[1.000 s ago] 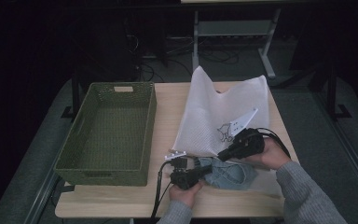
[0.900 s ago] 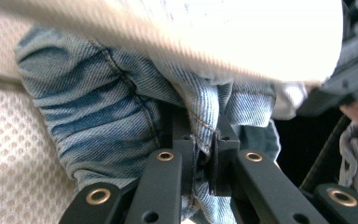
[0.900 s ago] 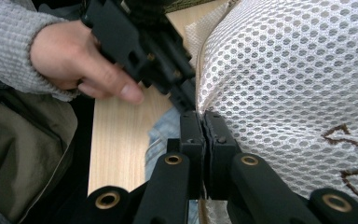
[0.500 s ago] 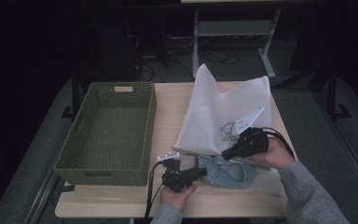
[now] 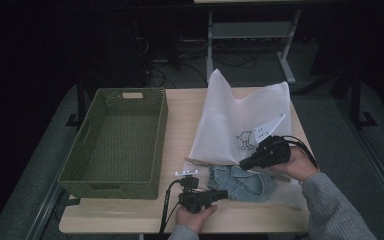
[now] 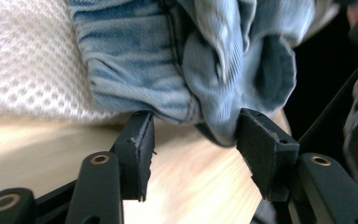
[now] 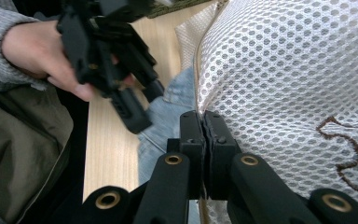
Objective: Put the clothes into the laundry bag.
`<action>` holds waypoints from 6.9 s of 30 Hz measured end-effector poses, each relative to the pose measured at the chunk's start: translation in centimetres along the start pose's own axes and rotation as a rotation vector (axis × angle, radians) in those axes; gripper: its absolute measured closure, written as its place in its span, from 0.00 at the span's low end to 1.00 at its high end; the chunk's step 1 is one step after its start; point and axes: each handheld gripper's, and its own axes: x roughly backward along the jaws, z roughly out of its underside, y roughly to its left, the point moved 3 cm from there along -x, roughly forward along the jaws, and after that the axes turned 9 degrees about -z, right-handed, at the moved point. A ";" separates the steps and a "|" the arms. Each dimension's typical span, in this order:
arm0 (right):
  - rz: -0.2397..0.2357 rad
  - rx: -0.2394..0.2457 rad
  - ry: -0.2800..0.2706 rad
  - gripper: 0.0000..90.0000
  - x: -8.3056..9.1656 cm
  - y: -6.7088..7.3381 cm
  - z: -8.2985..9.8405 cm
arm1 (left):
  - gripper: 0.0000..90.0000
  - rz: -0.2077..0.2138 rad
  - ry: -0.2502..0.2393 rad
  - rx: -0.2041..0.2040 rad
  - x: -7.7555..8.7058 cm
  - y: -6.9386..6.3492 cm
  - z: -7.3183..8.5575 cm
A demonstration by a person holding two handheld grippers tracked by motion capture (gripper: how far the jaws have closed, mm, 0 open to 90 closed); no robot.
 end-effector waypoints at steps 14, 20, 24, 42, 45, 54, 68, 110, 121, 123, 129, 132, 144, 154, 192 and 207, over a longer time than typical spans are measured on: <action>-0.004 0.009 0.002 0.97 0.0 0.3 0.1 | 0.51 0.093 0.026 0.115 -1.9 0.0 -0.6; -0.005 0.009 0.009 0.97 -0.2 0.2 0.0 | 0.68 0.099 0.040 0.107 -1.8 0.1 -0.7; -0.004 0.012 0.013 0.97 -0.2 0.2 -0.1 | 0.80 0.106 0.045 0.089 -1.7 -0.1 -0.6; -0.043 0.040 0.012 0.98 -0.2 1.5 -0.7 | 0.88 0.242 -0.128 0.055 -0.3 -3.5 -3.3; -0.087 0.054 -0.012 0.98 0.1 1.9 -0.9 | 0.88 0.224 -0.156 0.054 -0.6 -3.3 -3.8; 0.015 0.028 -0.022 0.86 0.1 1.4 0.1 | 0.91 0.207 -0.151 0.037 -1.7 -3.4 -3.6; 0.090 0.075 -0.039 0.77 0.6 3.2 1.7 | 0.92 0.177 -0.143 0.038 -2.1 -3.1 -3.9; 0.340 0.026 0.146 1.00 -6.2 1.8 7.9 | 0.93 0.139 -0.158 0.025 -2.4 -3.4 -4.6; 0.125 0.038 0.170 1.00 -6.5 3.7 8.2 | 0.94 0.109 -0.197 0.008 -2.8 -3.0 -4.5; 0.090 0.041 0.175 1.00 -6.5 4.1 8.4 | 0.94 0.104 -0.216 0.001 -2.7 -3.0 -4.6; 0.010 0.045 0.209 1.00 -6.1 5.3 9.4 | 0.94 0.097 -0.249 0.010 -2.3 -2.6 -5.1; 0.016 0.021 0.199 0.98 -5.5 5.2 9.8 | 0.94 0.104 -0.240 0.007 -2.6 -2.8 -4.7; 0.119 0.038 0.047 0.78 -0.8 5.3 6.4 | 0.94 0.111 -0.220 -0.002 -2.7 -2.8 -3.8; 0.273 0.070 -0.021 0.67 3.6 4.4 2.5 | 0.94 0.118 -0.207 -0.002 -2.5 -2.7 -3.3; 0.218 0.023 0.082 0.96 0.7 1.1 1.2 | 0.71 0.133 -0.155 -0.080 -1.4 -2.5 -1.5; 0.209 0.026 0.075 0.96 0.3 1.1 0.6 | 0.78 0.077 -0.073 -0.056 -5.1 -3.3 -0.8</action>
